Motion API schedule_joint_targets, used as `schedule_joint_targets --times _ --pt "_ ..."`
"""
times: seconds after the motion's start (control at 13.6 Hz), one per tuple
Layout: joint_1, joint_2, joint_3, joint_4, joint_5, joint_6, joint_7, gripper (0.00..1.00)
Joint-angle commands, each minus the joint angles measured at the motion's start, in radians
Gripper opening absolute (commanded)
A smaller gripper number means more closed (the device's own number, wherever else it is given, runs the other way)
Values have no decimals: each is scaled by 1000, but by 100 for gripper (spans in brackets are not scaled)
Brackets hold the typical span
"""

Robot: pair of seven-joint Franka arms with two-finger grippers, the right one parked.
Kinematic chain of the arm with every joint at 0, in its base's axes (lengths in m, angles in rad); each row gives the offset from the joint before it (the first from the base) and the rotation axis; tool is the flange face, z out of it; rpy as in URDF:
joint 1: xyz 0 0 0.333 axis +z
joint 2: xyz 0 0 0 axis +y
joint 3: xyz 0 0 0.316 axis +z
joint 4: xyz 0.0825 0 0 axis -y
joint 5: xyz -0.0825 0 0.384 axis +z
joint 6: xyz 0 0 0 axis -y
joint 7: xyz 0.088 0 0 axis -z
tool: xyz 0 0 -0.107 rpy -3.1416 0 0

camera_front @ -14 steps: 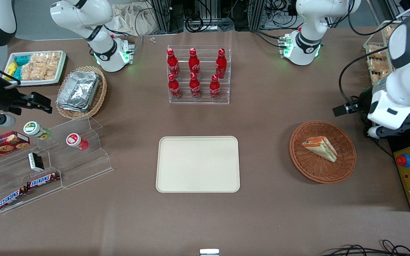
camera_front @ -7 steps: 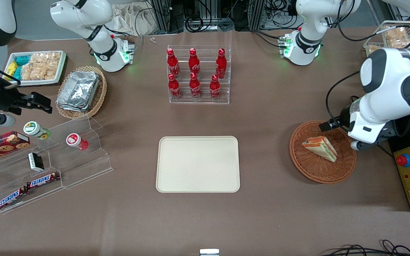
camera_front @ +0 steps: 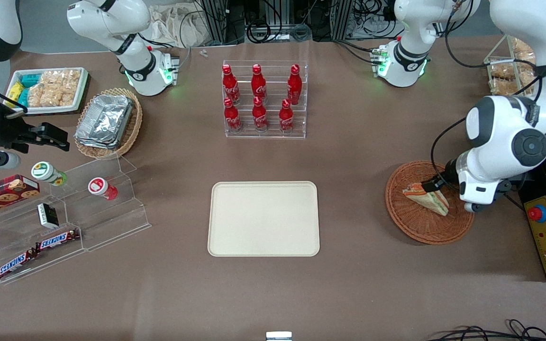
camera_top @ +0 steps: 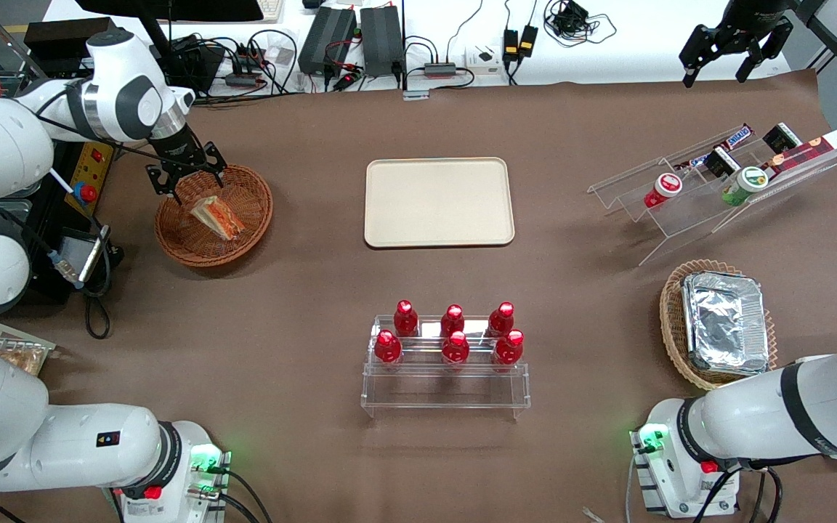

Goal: Place sandwich from basket to tray
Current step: 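Lower the left gripper and close it on the wrapped sandwich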

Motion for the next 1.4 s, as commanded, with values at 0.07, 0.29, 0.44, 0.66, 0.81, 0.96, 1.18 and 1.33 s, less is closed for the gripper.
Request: schedule_joint_targets --times 0.07,0.29,0.44,0.66,0.81,0.96,1.18,1.33 --pt "3 64 -3 1 14 75 -109 100" --pt "3 107 -3 1 25 111 -158 100" --pt "11 130 16 1 28 139 -202 100" --pt "11 159 32 1 28 147 -223 100" --pt "11 171 44 2 36 156 -224 100" --pt "9 188 44 4 37 184 -250 100" --pt "8 209 44 4 39 225 -270 100" --pt "6 220 44 7 39 236 -281 99"
